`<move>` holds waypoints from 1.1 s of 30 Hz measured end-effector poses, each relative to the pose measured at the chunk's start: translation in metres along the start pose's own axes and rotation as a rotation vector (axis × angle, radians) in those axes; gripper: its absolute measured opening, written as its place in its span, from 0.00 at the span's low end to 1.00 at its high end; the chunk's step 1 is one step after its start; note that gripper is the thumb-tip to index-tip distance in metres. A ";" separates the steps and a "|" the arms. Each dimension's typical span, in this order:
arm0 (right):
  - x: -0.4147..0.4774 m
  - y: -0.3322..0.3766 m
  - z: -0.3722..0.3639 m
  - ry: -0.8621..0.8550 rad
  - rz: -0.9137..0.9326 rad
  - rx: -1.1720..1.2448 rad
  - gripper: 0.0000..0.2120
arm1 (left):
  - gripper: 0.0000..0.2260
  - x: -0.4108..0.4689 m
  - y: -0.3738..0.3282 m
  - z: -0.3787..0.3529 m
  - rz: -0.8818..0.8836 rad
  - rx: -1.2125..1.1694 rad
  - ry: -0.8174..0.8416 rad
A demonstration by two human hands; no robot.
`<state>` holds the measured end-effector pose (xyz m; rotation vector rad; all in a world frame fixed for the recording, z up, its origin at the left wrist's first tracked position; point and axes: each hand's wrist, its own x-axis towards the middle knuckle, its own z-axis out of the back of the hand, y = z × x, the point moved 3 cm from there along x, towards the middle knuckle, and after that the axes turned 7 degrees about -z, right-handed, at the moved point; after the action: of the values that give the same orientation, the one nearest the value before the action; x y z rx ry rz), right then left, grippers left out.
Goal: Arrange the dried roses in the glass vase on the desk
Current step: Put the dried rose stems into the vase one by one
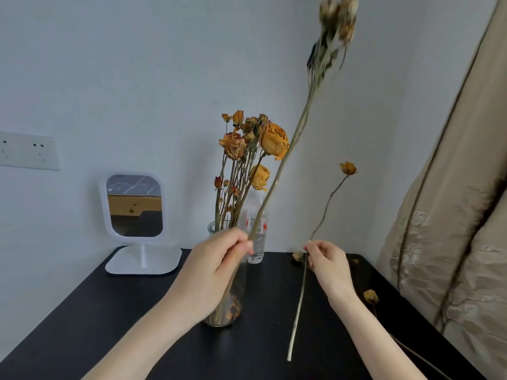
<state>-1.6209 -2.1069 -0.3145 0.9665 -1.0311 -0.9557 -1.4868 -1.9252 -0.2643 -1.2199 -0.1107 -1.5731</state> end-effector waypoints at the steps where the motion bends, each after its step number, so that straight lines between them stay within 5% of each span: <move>1: -0.001 0.002 -0.002 0.003 0.009 -0.006 0.07 | 0.08 0.009 -0.004 0.002 -0.029 0.005 -0.028; 18: 0.002 0.013 -0.010 0.017 0.072 -0.064 0.08 | 0.09 0.107 -0.017 0.013 -0.270 0.259 -0.181; 33: 0.003 0.008 -0.015 0.029 0.066 -0.069 0.07 | 0.10 0.105 0.014 0.016 -0.203 0.373 -0.216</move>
<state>-1.6047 -2.1048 -0.3094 0.8820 -0.9936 -0.9147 -1.4535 -1.9915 -0.1872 -1.1010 -0.6561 -1.5023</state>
